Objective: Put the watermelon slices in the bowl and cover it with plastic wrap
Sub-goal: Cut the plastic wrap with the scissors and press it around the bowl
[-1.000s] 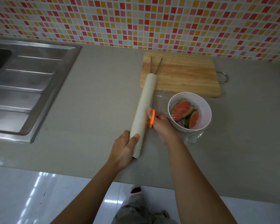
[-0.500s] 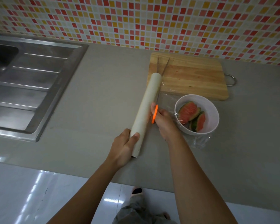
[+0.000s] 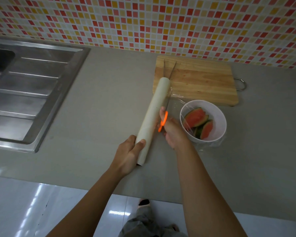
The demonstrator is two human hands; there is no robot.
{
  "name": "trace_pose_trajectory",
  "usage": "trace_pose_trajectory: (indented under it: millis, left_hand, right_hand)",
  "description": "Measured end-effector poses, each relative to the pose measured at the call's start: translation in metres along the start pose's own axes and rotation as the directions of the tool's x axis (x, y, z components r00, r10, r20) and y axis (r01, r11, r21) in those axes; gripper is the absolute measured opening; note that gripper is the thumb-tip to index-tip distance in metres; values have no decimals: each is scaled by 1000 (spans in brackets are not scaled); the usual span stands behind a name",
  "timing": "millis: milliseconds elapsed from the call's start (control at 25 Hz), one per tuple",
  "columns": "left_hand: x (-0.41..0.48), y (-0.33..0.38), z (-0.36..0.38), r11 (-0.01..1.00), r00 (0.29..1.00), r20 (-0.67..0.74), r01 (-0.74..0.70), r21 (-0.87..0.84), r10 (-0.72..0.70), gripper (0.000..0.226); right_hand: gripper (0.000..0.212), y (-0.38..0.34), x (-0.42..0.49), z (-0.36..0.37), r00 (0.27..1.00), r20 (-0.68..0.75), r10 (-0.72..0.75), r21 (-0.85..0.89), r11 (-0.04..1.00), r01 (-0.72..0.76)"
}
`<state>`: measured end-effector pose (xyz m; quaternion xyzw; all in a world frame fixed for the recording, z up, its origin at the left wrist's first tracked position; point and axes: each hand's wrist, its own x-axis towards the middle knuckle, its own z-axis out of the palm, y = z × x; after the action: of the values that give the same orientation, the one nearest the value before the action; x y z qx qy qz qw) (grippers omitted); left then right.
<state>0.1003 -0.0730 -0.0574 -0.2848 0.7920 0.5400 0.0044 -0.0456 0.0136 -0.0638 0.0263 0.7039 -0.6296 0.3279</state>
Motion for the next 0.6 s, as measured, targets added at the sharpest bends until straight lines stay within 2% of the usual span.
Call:
trace_pose_trajectory:
  millis: [200,400,600]
  left_hand:
    - [0,-4,-7,999,1000,-14,19,-49,-19,31]
    - [8,-5,-11,999,1000,5,14,-39,-14,37]
    - [4,-5,-13,999,1000,-2,0,-38,0,38]
  right_hand:
    - [57,27,-20,5,997,-46,61,-93,994,-65]
    - [47,11,2,8,997,-62,49,-8,999,-49]
    - [55,-2,26,10,997,-71,14,1,1000,-14]
